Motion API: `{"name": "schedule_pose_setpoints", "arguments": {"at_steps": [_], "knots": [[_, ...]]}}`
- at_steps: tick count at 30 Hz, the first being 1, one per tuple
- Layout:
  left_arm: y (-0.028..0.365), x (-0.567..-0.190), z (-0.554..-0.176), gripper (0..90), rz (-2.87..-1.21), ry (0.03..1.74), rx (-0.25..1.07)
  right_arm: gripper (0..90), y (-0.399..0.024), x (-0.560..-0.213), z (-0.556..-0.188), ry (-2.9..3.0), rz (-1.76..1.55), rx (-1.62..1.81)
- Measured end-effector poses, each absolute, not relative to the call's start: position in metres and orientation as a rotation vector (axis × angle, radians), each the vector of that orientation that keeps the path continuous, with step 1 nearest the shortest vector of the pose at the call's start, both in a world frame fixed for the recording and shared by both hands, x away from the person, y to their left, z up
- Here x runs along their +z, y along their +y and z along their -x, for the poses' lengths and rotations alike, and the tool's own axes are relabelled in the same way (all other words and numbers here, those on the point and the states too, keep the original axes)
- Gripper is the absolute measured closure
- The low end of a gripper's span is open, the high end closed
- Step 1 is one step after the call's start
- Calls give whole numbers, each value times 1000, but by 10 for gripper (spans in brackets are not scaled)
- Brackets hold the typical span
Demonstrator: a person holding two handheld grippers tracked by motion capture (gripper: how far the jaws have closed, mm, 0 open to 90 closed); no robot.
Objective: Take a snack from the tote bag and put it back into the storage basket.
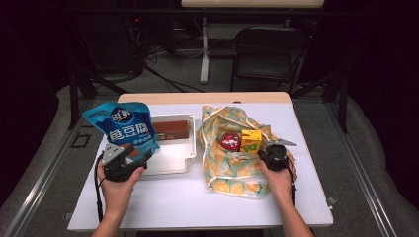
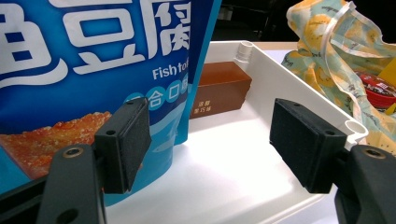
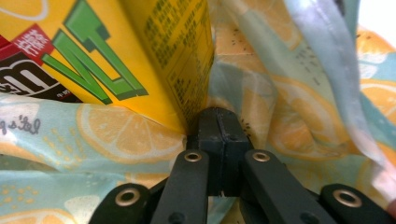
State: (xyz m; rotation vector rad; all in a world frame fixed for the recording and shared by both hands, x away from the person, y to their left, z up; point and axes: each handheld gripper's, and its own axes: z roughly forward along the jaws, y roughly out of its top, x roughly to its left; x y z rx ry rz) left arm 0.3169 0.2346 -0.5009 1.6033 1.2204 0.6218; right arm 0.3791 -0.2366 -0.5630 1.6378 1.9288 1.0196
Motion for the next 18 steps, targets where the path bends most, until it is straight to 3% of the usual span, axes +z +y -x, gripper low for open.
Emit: {"name": "schedule_pose_setpoints", "arguments": {"at_steps": [18], "knots": [[234,-498,-317,275,-1592,1206,623,419,-230,-501,-342,1614,-1476,1290]]}}
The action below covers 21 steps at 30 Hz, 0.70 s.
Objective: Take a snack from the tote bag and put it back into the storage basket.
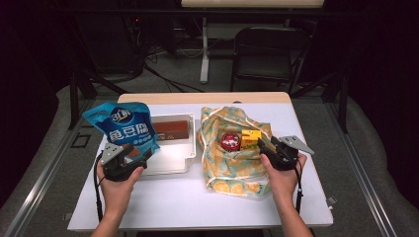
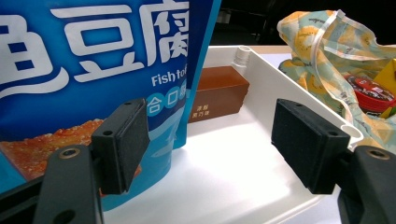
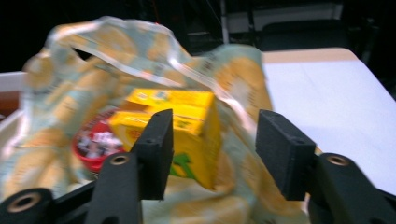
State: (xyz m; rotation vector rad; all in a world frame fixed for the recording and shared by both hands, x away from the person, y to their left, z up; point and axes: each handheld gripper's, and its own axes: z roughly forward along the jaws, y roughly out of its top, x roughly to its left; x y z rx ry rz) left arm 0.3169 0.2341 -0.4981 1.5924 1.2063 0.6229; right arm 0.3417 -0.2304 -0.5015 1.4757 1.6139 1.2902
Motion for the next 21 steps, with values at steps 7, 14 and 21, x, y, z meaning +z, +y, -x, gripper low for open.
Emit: {"name": "schedule_pose_setpoints", "arguments": {"at_steps": [7,14,21], "knots": [[230,-498,-317,260,-1599,1198,618,207,-201,-502,-354,1660,-1478,1268],[231,-497,-316,240,-1595,1198,612,196,-183,-513,-372,1615,-1559,1192],[231,-497,-315,238,-1598,1196,607,174,-178,-524,-383,1581,-1592,1146]]}}
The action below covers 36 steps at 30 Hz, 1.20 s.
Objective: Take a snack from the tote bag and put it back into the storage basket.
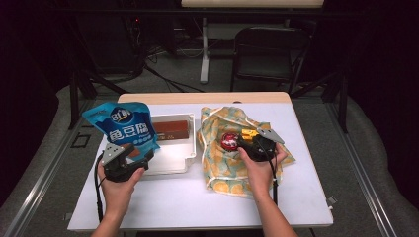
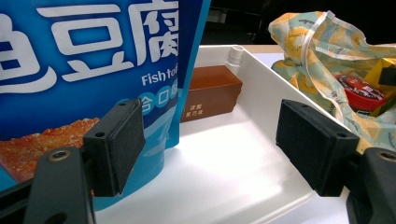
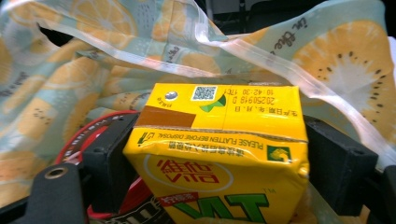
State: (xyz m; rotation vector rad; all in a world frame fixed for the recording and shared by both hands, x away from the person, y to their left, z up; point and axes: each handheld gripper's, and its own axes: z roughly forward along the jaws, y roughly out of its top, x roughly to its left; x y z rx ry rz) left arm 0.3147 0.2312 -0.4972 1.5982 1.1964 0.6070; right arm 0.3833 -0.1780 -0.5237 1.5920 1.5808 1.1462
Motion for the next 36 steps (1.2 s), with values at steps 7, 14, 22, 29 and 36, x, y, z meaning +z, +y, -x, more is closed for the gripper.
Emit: {"name": "schedule_pose_setpoints", "arguments": {"at_steps": [7,14,22,29,36], "knots": [[229,-498,-315,238,-1601,1195,602,169,-177,-529,-387,1565,-1605,1144],[227,-498,-315,238,-1611,1190,597,282,-179,-526,-385,1557,-1548,1120],[227,-498,-314,239,-1606,1187,603,292,-182,-527,-383,1592,-1509,1128],[223,-498,-315,239,-1605,1170,584,295,-187,-513,-379,1623,-1488,1165],[208,-495,-316,239,-1640,1111,571,297,-187,-496,-376,1639,-1437,1168]]}}
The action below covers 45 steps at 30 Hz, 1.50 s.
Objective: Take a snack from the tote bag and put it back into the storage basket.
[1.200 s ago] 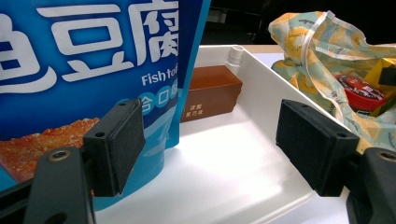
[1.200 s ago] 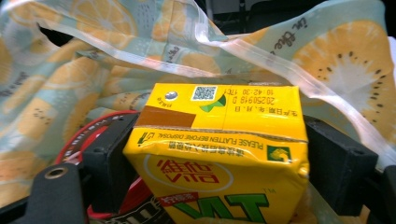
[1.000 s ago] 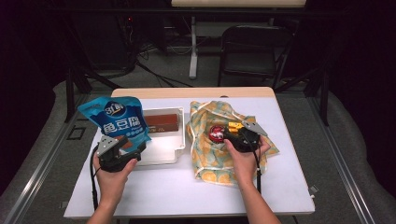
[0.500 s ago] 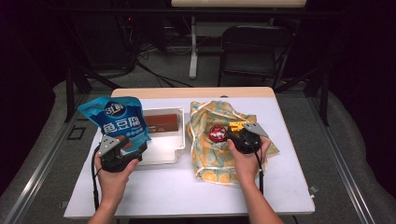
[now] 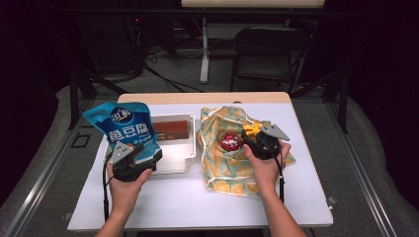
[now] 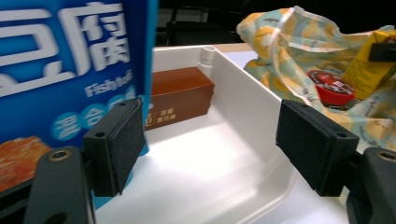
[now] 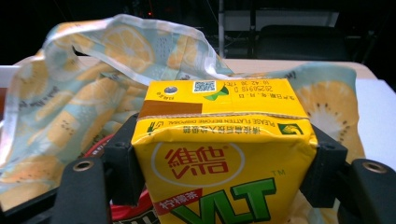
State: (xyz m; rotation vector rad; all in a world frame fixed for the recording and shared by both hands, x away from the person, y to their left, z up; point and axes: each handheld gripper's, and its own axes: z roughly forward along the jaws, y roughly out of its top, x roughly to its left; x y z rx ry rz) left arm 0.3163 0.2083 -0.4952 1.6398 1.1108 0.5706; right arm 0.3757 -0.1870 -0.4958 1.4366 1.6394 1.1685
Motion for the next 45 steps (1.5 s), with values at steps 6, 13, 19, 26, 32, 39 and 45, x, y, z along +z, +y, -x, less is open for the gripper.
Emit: {"name": "schedule_pose_setpoints", "arguments": {"at_steps": [6,13,19,26,32,39,45], "knots": [[192,-496,-318,239,-1670,1069,539,296,-189,-480,-373,1642,-1416,1201],[171,-496,-322,242,-1702,1020,505,296,-190,-466,-369,1639,-1403,1235],[154,-495,-324,244,-1733,980,485,296,-189,-457,-365,1646,-1390,1272],[133,-496,-326,242,-1752,938,453,296,-178,-449,-359,1670,-1365,1307],[119,-496,-326,239,-1772,894,424,296,-167,-444,-354,1706,-1337,1339],[107,-499,-326,235,-1786,861,400,296,-155,-440,-349,1744,-1308,1369],[98,-498,-329,236,-1801,836,381,296,-148,-440,-346,1765,-1297,1383]]}}
